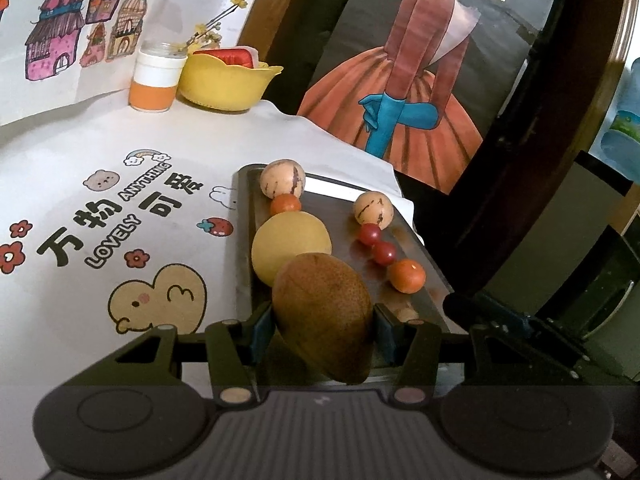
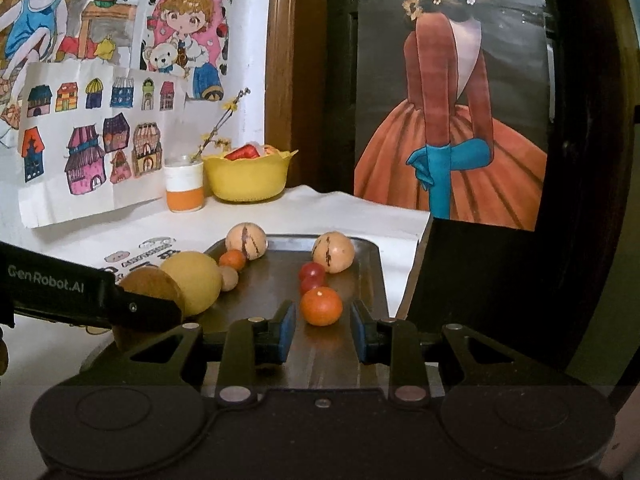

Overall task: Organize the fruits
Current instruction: 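Lower the fruits into the tray and open both tools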

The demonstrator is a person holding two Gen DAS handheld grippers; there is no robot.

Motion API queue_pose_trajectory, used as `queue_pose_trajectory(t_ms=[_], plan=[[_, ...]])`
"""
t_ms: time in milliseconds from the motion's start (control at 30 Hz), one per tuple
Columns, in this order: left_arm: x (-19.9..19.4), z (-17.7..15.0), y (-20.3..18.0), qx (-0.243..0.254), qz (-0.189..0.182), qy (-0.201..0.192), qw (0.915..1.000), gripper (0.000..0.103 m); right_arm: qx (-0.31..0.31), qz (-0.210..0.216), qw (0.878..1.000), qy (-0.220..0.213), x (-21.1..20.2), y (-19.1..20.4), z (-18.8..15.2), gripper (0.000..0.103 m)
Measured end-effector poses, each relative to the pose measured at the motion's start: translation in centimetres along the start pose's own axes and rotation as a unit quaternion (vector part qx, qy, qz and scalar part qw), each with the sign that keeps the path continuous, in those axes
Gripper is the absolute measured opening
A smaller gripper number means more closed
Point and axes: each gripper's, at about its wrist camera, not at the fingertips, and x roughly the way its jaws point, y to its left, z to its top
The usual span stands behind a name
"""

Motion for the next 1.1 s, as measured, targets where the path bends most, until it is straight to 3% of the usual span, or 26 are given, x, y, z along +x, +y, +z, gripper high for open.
queue_pose_trajectory(t_ms=[167, 267, 700, 933, 1100], plan=[[0.4, -0.2, 0.2, -0.004, 0.004, 0.006, 1.0000, 0.057, 0.016, 0.004, 1.000, 0.004, 0.1, 0.1, -0.4, 0.032], [0.6, -0.3, 0.1, 0.000, 0.006, 0.009, 0.9999, 0.057, 0.023, 0.002, 1.000, 0.004, -0.2, 0.2, -0.6, 0.038], [0.8, -0.6, 0.0, 0.007, 0.006, 0.008, 0.9999, 0.058, 0.040, -0.010, 0.999, -0.005, -1.2, -0.1, -0.8, 0.072], [-0.4, -0.5, -0.5, 0.018, 0.015, -0.020, 0.9995, 0.072, 0.044, -0.021, 0.999, -0.016, -1.7, -0.1, -0.8, 0.088], [-1.3, -0.5, -0.5, 0.019, 0.022, -0.036, 0.9989, 0.076, 0.039, -0.033, 0.998, -0.021, -2.2, -0.2, -0.8, 0.093]])
